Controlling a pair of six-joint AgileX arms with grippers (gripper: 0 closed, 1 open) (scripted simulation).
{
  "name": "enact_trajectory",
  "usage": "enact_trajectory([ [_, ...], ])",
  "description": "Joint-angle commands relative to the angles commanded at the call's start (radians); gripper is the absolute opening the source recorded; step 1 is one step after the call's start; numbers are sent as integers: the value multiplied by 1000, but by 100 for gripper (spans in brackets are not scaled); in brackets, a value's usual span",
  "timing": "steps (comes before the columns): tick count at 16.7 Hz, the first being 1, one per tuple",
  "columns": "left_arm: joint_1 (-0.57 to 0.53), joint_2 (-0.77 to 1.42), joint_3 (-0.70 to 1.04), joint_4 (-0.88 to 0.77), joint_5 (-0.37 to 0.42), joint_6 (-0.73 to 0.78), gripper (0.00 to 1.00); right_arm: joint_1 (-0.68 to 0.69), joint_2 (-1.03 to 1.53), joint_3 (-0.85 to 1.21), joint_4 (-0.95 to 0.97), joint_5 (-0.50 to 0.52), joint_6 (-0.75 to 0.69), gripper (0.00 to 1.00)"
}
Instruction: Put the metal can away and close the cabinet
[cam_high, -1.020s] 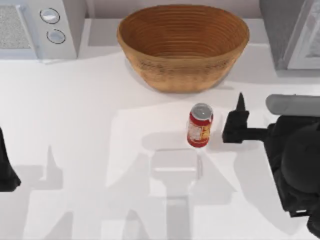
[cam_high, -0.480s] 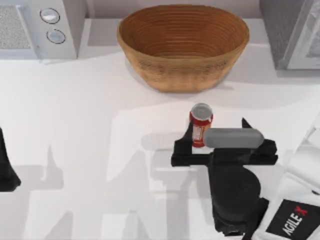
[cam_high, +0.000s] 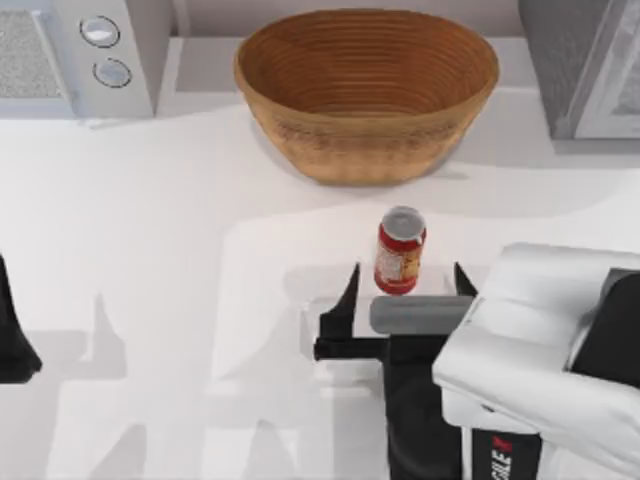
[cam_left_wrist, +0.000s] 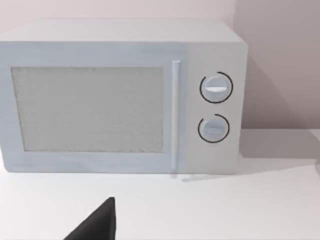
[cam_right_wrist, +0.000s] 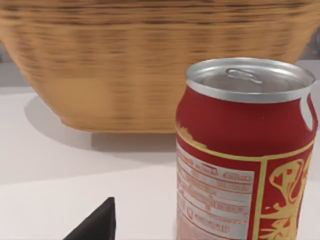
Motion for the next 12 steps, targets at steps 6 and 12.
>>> enact_trajectory([
  [6,0,0,0,0,0,0,100,7,57,29,53,15,-32,100],
  [12,0,0,0,0,0,0,100,-2,88,55,39,7,-28,100],
])
